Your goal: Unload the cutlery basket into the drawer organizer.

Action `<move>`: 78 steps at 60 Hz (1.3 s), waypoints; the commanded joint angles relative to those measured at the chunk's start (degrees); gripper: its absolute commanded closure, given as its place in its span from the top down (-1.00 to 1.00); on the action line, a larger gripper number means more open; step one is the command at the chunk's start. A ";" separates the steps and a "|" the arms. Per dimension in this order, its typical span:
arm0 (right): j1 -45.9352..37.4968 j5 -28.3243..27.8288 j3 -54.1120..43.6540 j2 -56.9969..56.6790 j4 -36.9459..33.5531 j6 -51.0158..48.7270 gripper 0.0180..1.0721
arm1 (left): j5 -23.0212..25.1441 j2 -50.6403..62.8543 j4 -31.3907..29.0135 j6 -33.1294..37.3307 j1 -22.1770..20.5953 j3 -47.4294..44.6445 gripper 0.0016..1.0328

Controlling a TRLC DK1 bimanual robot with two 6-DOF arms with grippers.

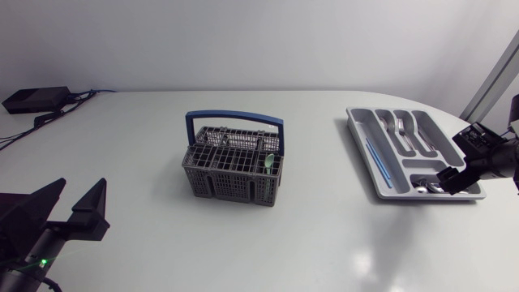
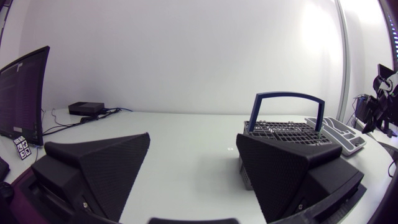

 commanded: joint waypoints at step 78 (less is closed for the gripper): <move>57.25 -0.51 8.66 -8.66 -16.03 -12.02 0.92 | 0.40 -0.36 0.95 1.21 0.43 -1.32 0.91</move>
